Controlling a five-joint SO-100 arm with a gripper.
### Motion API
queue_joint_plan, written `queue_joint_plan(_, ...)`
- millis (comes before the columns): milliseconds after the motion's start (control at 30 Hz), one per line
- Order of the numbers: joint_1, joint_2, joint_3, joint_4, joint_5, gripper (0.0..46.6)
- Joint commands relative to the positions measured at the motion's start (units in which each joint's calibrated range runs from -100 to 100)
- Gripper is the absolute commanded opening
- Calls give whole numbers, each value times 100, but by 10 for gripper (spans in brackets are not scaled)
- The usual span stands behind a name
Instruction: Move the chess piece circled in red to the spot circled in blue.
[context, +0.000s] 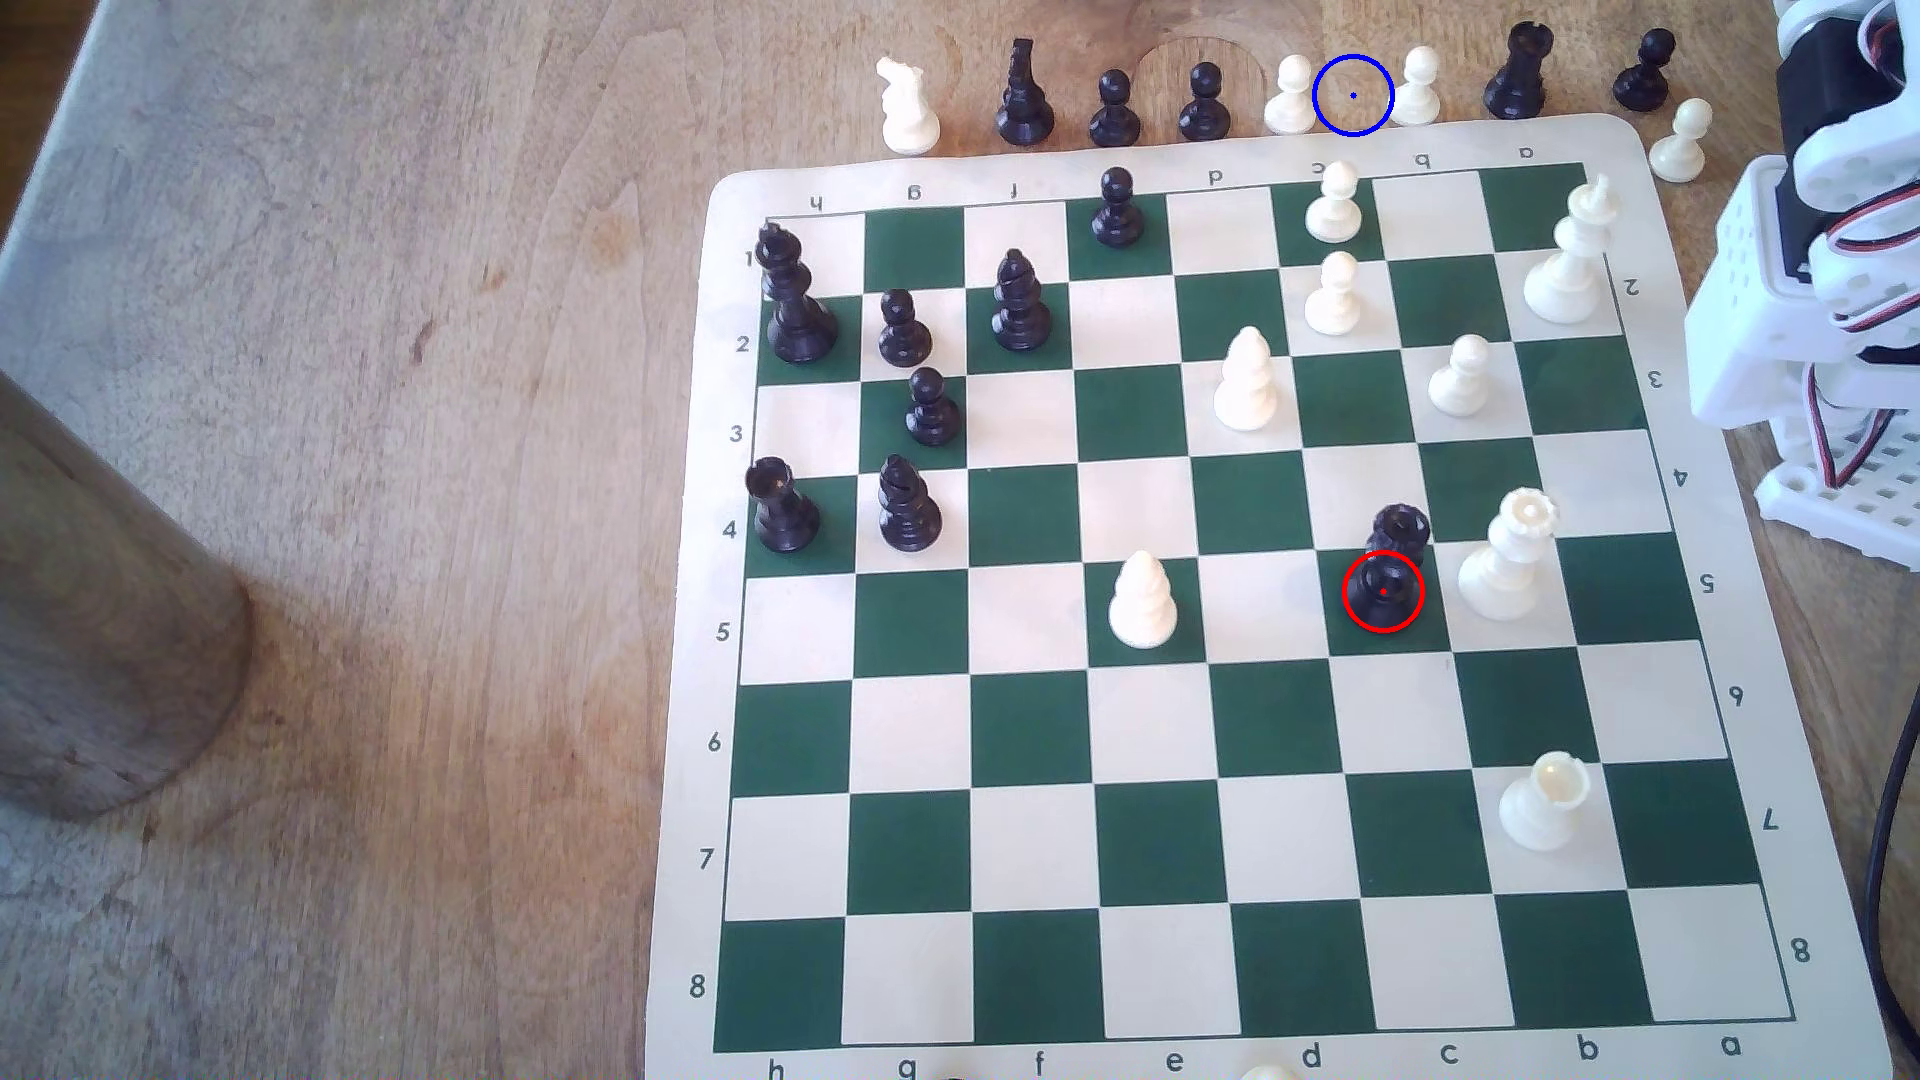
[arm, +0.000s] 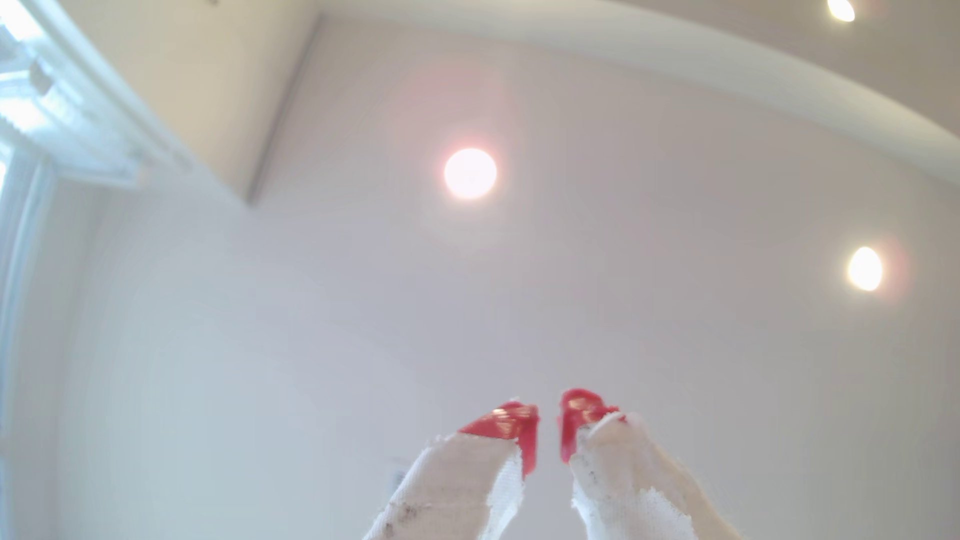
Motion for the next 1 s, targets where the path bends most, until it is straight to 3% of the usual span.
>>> queue_joint_plan(0, -284, -28, 126, -70, 15, 26)
queue_joint_plan(333, -1043, -20, -91, 2673, 15, 26)
queue_joint_plan(367, -1090, -20, -272, 3648, 15, 26)
queue_joint_plan(467, -1004, -11, -780, 5474, 10, 26)
queue_joint_plan(533, -816, -11, -1406, 7915, -29, 26)
queue_joint_plan(833, -370, -20, -3409, 11494, -29, 26)
queue_joint_plan(900, -253, -20, -3844, 12575, -39, 79)
queue_joint_plan(967, -378, -11, -4352, 14033, 5, 20)
